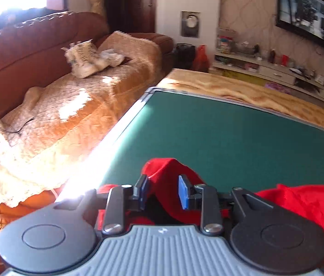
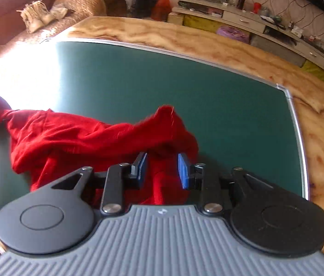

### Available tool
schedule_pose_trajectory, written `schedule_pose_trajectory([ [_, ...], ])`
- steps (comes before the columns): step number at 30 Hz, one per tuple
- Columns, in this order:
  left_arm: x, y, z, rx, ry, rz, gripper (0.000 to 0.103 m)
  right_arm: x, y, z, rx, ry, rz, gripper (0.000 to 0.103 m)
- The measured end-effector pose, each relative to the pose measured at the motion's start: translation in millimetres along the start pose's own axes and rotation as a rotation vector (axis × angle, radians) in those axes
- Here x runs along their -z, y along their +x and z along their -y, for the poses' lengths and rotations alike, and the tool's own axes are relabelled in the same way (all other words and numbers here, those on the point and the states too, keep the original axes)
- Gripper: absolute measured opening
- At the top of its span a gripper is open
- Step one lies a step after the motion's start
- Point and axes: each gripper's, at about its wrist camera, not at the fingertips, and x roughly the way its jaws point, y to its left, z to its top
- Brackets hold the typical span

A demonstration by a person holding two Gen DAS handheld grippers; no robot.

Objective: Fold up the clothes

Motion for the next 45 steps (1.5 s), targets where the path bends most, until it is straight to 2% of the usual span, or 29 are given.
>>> schedule_pose_trajectory([
  [2,12.7,-6.1,27.9,0.121,0.095,0.006,0.051,7.9,4.4,0.6,-0.007,-0.001,0.0,0.045],
  [4,27.4,-14.2,60.4,0.235,0.204,0.014,0.062,15.7,8.8,1.3,-0.014,-0.002,0.0,0.046],
  [5,35.8,-19.4,79.4,0.288,0.267,0.02,0.072,19.7,11.0,1.6,-0.017,-0.002,0.0,0.047],
  [6,45.8,-23.3,99.4,0.347,0.332,0.016,0.075,23.6,13.2,1.9,-0.021,-0.003,0.0,0.047],
  [9,71.9,-27.5,146.0,0.421,0.49,0.021,0.075,35.0,19.6,2.4,-0.035,-0.002,-0.001,0.047],
  [11,81.2,-23.8,164.0,0.403,0.55,0.027,0.075,33.2,19.1,-5.9,-0.131,0.036,-0.001,0.047],
  [15,86.3,-22.8,173.1,0.404,0.556,0.035,0.075,28.4,19.0,-26.0,-0.341,0.118,0.023,0.047],
  [19,87.1,-24.7,176.3,0.403,0.563,0.046,0.075,10.7,57.0,-33.9,-0.36,0.237,-0.048,0.047],
  [24,88.1,-27.1,180.2,0.402,0.572,0.059,0.075,6.8,88.2,-32.6,-0.483,0.333,-0.074,0.045],
  [26,88.4,-28.1,181.8,0.402,0.576,0.065,0.075,6.8,90.4,-31.8,-0.511,0.354,-0.069,0.009],
  [28,89.6,-28.3,184.6,0.395,0.58,0.074,0.075,6.5,86.7,-30.6,-0.524,0.367,-0.056,0.009],
  [30,90.7,-27.3,189.9,0.374,0.586,0.097,0.075,2.2,76.4,-29.3,-0.573,0.38,-0.048,0.009],
  [33,92.1,-24.9,198.0,0.336,0.596,0.128,0.075,-11.6,56.7,-29.5,-0.65,0.413,-0.045,0.009],
  [35,91.5,-22.0,201.7,0.303,0.593,0.139,0.075,-23.2,42.3,-33.1,-0.663,0.402,-0.045,0.009],
  [38,87.5,-20.6,200.7,0.269,0.561,0.15,0.075,-35.6,24.0,-44.5,-0.57,0.31,-0.016,0.012],
  [40,83.6,-20.5,197.9,0.257,0.555,0.151,0.059,-37.7,21.3,-49.5,-0.551,0.282,-0.023,0.012],
  [41,81.5,-19.8,196.5,0.257,0.555,0.145,0.031,-37.3,22.4,-49.9,-0.557,0.29,-0.029,0.012],
  [42,79.4,-19.1,195.1,0.258,0.556,0.14,0.02,-36.8,24.0,-49.3,-0.546,0.298,-0.028,0.012],
  [43,77.0,-20.4,190.6,0.266,0.535,0.143,0.02,-36.3,25.5,-48.6,-0.535,0.306,-0.027,0.018],
  [44,74.5,-22.5,185.7,0.275,0.516,0.151,0.02,-35.7,27.0,-47.8,-0.522,0.313,-0.026,0.03],
  [45,71.6,-26.8,179.9,0.278,0.498,0.164,0.02,-34.4,28.0,-45.9,-0.496,0.313,-0.02,0.037],
])
